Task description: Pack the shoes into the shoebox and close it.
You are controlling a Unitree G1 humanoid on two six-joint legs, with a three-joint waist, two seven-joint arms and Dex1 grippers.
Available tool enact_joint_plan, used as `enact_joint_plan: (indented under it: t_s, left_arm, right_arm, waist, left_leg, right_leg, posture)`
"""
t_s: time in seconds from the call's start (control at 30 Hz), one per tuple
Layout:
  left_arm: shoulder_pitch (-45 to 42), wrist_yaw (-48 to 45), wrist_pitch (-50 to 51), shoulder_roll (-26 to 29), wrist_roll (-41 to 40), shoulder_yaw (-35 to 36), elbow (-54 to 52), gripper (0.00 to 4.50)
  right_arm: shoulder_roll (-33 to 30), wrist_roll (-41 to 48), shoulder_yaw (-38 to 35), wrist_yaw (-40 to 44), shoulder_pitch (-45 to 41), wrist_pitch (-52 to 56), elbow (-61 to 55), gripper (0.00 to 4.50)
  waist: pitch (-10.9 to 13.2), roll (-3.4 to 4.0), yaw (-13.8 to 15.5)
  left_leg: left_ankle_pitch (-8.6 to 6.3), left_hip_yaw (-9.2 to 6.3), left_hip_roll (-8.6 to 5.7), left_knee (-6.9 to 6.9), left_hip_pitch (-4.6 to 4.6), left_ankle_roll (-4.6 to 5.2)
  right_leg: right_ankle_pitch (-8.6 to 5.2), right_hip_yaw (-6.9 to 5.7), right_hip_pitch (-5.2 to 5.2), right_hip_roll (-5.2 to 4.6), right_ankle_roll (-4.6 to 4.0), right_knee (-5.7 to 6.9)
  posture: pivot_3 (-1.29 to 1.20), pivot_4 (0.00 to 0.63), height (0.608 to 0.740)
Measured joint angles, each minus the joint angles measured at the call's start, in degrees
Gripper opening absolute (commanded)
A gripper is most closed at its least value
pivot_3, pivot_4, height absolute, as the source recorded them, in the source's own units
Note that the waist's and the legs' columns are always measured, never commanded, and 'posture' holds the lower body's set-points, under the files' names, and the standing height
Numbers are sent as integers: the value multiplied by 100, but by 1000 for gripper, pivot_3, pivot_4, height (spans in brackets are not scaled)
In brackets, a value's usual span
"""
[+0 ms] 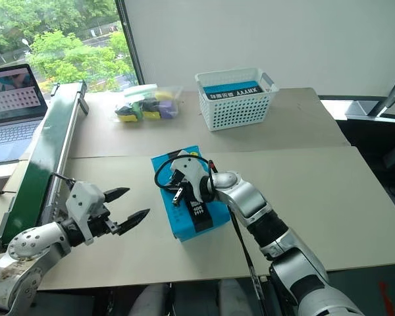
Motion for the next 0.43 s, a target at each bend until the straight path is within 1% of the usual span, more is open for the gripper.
enact_joint_plan:
  t_s: [0.07,0.1,0.13,0.17,0.23,0.33,0.43]
  left_arm:
    - [-63,124,5,-126,-2,37,29,4500]
    - [-74,196,5,-187,-5,102,33,4500]
    - [-104,273,3,-248,-5,185,43,4500]
    - [-136,342,-4,-285,-3,251,48,4500]
    - [-137,420,-16,-336,-3,358,48,4500]
    - [-126,645,-13,-548,-11,535,49,4500]
    - [-119,875,9,-725,16,560,45,4500]
  right_arm:
    - [173,192,-391,-85,115,271,-22,40]
    - [252,378,-636,-142,152,443,-26,40]
    - [323,650,-1049,-232,156,670,-52,40]
    - [330,856,-1418,-301,154,827,-99,40]
    - [313,1126,-1933,-417,126,1009,-190,40]
    - [187,1580,-2929,-746,-116,1266,-301,40]
    - [7,1617,-3289,-888,-154,1270,-327,40]
  waist:
    - [0,0,-2]
    - [1,-1,0]
    - [3,-1,7]
    - [4,-2,16]
    - [4,-2,34]
    - [4,-2,34]
    - [4,-2,22]
  left_leg:
    - [0,0,1,0,-6,0]
    - [0,0,0,2,-18,0]
    - [0,0,0,5,-28,0]
    - [0,-1,0,9,-37,0]
    - [0,-3,-2,12,-44,0]
    - [-1,-2,-3,12,-50,0]
    - [-1,-2,-4,12,-49,0]
  right_leg:
    - [7,2,-7,1,-11,3]
    - [19,2,-20,1,-30,4]
    - [19,2,-27,0,-31,7]
    - [19,2,-32,0,-31,6]
    - [19,-1,-33,-2,-29,4]
    - [20,-1,-33,-5,-26,-4]
    - [20,-1,-33,-4,-26,-4]
  posture:
    - [0,150,728]
    - [0,150,728]
    - [0,150,728]
    - [0,150,728]
    - [0,150,728]
    - [0,150,728]
    - [0,150,728]
